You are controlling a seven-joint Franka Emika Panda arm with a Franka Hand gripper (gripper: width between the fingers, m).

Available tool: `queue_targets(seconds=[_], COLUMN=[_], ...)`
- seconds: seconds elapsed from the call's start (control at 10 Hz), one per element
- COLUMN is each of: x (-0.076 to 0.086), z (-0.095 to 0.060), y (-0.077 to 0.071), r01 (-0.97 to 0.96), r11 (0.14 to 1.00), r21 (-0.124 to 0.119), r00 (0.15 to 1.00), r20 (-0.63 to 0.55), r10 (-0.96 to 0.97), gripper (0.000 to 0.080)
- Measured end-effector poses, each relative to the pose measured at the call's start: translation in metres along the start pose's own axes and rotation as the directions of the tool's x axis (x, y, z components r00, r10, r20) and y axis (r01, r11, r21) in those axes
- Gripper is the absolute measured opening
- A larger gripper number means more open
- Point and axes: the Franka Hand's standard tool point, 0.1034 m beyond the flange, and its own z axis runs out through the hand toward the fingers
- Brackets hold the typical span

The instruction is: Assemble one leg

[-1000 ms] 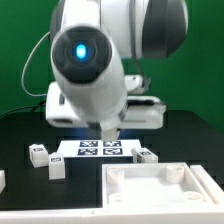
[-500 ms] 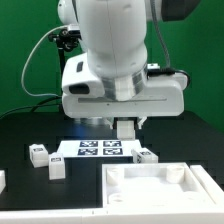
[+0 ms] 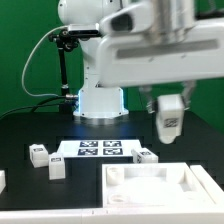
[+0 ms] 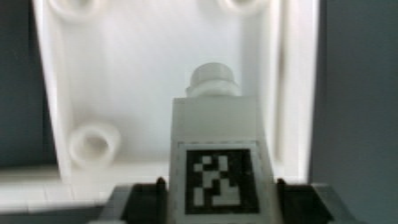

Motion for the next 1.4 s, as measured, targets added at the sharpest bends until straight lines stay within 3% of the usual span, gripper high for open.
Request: queue_targets(seconds=[0.2, 0.4, 0.7, 1.0, 1.1, 1.3, 1.4], x=[0.0, 0.009, 0.017, 0.015, 0.009, 0.001, -0.001], z=[0.005, 0.005, 0.035, 0.038, 0.046, 0.06, 0.068], y=[0.001, -0.002, -0.009, -0.012, -0.023, -0.03, -0.025], r01=[0.002, 0.013, 0.034, 0.038, 0.035, 0.031, 0.028], r11=[1.0, 1.0, 0.999, 0.999, 0.999, 1.0, 1.0], r21=[0.007, 0.012, 0.011, 0.011, 0.015, -0.004, -0.014], r00=[0.994, 0.958, 0.85, 0.854, 0.863, 0.877, 0.881], r20=[-0.111, -0.287, -0.526, -0.52, -0.505, -0.48, -0.472], r10=[-0.001, -0.009, -0.023, -0.027, -0.023, -0.029, -0.031], gripper=[0.0285, 0.0285, 0.0285, 0.0285, 0.0285, 0.0285, 0.0285])
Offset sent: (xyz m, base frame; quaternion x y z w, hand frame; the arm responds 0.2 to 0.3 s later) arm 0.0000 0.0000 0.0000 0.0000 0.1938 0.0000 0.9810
